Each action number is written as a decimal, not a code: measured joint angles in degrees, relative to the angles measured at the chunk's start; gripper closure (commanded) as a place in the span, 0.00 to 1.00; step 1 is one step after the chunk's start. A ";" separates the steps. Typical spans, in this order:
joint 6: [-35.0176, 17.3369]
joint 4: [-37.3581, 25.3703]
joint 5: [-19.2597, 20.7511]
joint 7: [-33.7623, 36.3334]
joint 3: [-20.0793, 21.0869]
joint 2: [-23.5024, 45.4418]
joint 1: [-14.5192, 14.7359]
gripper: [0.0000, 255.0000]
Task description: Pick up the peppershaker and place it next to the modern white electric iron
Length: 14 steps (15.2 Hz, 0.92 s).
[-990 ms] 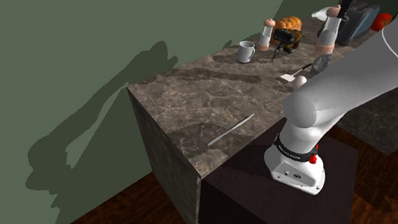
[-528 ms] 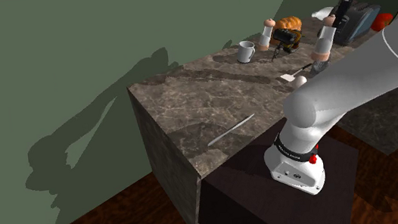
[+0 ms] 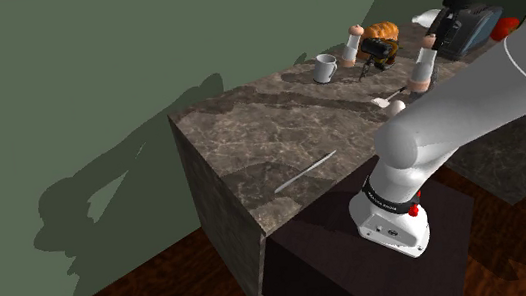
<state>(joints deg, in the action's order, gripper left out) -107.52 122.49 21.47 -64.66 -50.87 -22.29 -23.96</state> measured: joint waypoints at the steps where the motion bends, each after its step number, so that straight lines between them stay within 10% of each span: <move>1: -0.55 0.56 0.09 0.13 -0.08 0.00 -0.03 1.00; 14: -11.19 8.10 -0.02 -0.29 -4.23 3.33 0.76 1.00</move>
<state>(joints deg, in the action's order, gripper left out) -118.71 130.60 21.44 -64.95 -55.10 -18.96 -23.20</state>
